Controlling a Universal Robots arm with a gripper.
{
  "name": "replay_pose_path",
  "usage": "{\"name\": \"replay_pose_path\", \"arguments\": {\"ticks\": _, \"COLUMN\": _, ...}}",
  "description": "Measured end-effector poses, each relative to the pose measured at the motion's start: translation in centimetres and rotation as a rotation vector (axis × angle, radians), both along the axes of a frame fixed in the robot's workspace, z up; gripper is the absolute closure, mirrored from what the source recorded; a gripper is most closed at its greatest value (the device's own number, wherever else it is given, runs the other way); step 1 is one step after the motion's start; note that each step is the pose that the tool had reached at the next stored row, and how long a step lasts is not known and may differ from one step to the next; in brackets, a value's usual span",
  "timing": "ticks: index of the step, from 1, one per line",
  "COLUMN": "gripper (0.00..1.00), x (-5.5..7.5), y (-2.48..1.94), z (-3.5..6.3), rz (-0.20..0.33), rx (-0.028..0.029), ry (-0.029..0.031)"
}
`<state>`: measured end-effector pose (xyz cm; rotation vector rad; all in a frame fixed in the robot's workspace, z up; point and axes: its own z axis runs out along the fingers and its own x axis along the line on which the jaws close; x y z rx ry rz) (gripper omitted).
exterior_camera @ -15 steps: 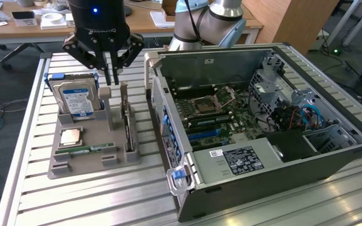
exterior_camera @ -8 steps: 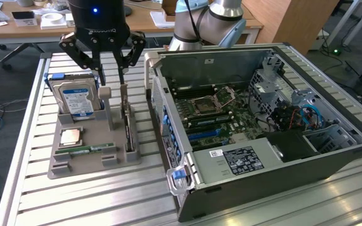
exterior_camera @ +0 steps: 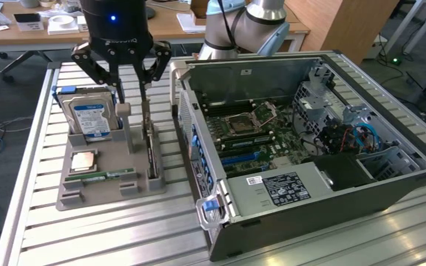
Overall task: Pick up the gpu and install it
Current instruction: 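Pick up the gpu and move the gpu toward the slot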
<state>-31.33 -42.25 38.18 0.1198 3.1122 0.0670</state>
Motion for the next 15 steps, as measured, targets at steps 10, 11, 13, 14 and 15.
{"name": "replay_pose_path", "arguments": {"ticks": 10, "gripper": 0.58, "x": 0.0, "y": 0.0, "z": -1.81, "rz": 0.0, "rx": 0.0006, "ry": 0.0}}
{"name": "replay_pose_path", "arguments": {"ticks": 11, "gripper": 0.58, "x": 0.0, "y": 0.0, "z": -1.95, "rz": 0.0, "rx": 0.0007, "ry": 0.0}}
{"name": "replay_pose_path", "arguments": {"ticks": 13, "gripper": 0.58, "x": 0.0, "y": 0.0, "z": -2.25, "rz": 0.0, "rx": 0.0007, "ry": 0.0001}}
{"name": "replay_pose_path", "arguments": {"ticks": 14, "gripper": 0.58, "x": 0.0, "y": 0.0, "z": -2.44, "rz": 0.0, "rx": 0.0007, "ry": 0.0001}}
{"name": "replay_pose_path", "arguments": {"ticks": 15, "gripper": 0.58, "x": 0.0, "y": 0.0, "z": -2.62, "rz": 0.0, "rx": 0.0007, "ry": 0.0001}}
